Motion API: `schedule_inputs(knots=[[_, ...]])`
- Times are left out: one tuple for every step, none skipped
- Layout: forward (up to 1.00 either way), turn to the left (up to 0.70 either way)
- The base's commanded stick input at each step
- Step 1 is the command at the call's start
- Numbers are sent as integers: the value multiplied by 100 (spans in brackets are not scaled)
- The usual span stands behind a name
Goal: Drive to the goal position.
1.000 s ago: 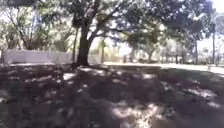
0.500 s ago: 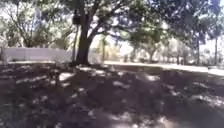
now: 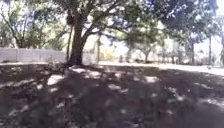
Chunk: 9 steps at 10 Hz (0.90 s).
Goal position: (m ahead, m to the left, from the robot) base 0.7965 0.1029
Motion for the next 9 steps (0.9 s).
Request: schedule_inputs(knots=[[70, 0], [70, -22], [70, -33], [70, -35], [70, -18], [70, 0], [70, 0], [70, -6], [70, -29]])
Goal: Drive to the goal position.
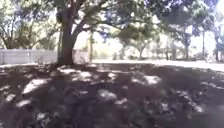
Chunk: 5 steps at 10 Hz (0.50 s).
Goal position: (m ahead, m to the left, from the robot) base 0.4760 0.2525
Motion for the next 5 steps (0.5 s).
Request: schedule_inputs(knots=[[70, -35], [70, -32], [70, -9], [70, 0], [70, -2]])
